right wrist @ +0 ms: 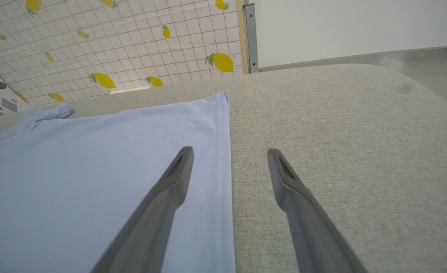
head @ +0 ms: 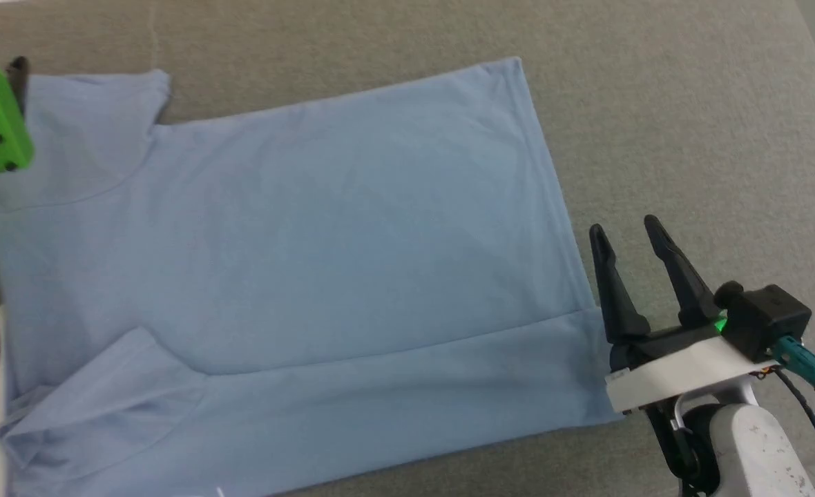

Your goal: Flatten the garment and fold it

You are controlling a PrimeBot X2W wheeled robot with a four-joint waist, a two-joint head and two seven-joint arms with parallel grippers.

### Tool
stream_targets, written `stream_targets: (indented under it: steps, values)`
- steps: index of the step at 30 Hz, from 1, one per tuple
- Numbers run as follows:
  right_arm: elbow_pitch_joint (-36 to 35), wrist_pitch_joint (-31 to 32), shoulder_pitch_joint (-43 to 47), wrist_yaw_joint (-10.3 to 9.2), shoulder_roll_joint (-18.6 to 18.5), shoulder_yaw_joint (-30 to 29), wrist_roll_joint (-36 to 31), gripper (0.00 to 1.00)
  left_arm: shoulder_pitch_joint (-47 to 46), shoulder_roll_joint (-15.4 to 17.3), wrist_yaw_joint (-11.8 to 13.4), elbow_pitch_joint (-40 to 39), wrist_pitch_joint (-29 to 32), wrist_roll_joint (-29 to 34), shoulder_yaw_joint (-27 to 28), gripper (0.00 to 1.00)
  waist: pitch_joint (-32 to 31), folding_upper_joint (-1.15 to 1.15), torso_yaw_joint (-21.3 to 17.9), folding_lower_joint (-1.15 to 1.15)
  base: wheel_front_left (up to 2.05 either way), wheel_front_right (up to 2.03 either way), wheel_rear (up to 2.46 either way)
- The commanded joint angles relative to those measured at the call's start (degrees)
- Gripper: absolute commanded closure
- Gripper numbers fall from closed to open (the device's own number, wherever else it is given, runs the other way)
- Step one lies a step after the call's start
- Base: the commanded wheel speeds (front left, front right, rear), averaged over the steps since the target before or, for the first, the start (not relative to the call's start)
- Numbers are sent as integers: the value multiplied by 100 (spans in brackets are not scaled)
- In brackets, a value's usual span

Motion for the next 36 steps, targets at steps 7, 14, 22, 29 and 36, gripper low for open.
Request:
stream_targets:
  steps: [7,14,22,29,36]
  values:
    - [176,-165,-299,-8,-3,213,149,0,-292,310,845,-144,1120,140,120,0,737,0,-612,-1,0,0,0]
    - [297,-229,-477,-8,-3,339,199,0,-82,673,1231,-483,1677,390,89,13,913,0,-665,-1,0,0,0]
    - [166,-179,-993,-8,-129,373,43,0,86,742,1258,-875,1789,349,74,100,943,0,-576,-1,0,0,0]
    - [445,405,-2571,-8,-241,342,-93,0,19,652,1164,-990,1668,289,7,100,983,0,-450,-1,0,0,0]
    - [1845,2327,-4128,-8,-112,448,481,0,-190,493,1102,-981,1596,250,-101,100,1097,0,-252,-1,0,0,0]
